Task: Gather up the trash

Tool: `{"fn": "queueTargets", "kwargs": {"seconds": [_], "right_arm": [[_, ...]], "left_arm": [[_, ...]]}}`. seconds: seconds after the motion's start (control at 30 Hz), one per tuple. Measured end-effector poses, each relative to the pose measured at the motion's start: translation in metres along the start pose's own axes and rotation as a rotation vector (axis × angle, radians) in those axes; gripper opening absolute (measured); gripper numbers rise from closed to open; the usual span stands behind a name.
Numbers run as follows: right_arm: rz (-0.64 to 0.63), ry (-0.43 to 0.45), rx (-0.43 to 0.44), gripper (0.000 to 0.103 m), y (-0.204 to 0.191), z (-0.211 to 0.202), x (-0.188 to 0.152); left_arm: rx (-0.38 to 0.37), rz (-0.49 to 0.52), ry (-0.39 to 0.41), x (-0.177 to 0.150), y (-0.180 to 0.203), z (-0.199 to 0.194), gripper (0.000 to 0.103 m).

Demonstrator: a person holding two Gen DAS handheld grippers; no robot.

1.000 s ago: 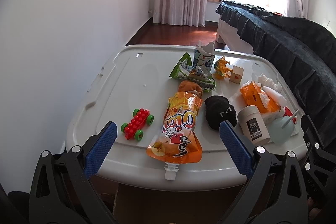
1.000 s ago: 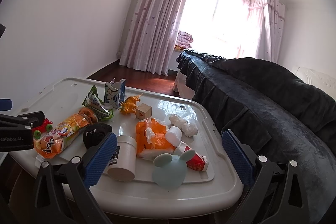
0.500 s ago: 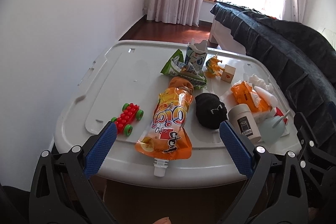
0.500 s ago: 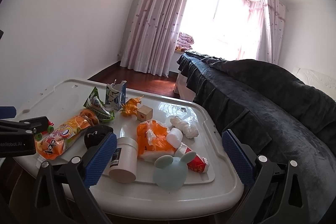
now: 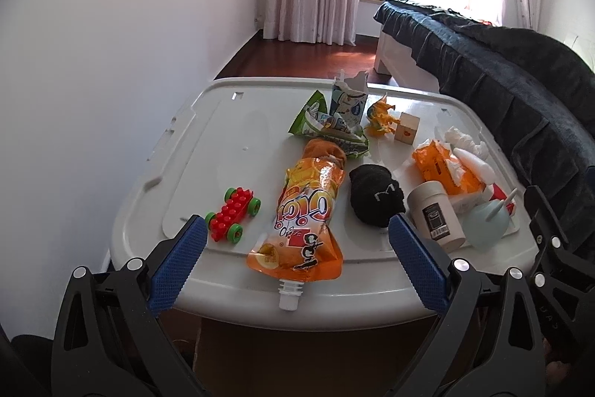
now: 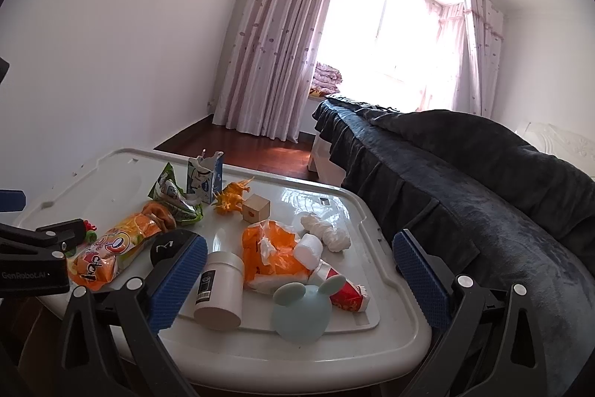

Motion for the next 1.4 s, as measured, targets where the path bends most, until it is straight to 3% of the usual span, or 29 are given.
{"fn": "queueTargets", "kwargs": {"seconds": [0.1,0.4,1.0,1.4], "right_arm": [[-0.002,0.001,0.0,0.099,0.0,0.0,0.0],[-0.004,-0.002,0.003,0.099,-0.001,0.001,0.0],[-0.005,-0.003,0.004,0.099,-0.002,0.001,-0.001],[0.002,0.023,-0.021,0.099,0.009,-0.006,0.001]], "left_arm": [[-0.012,-0.041,0.006,0.001,-0.002,-0.002,0.095],[0.058,0.023,0.013,0.002,-0.001,-0.002,0.095],[0.052,0.005,0.001,0.002,-0.007,0.002,0.095],[0.014,0.053,-0.022,-0.016,0.0,0.018,0.095]]}}
Point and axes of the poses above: each gripper's, at about its wrist camera, not at the fingertips, and z roughly the way its jaws point, y to its right, x to its top, the point moved 4 cm from there along z, roughly the way its jaws point, and after that the axes turned 4 degrees about -y, right-handed, at the moved point
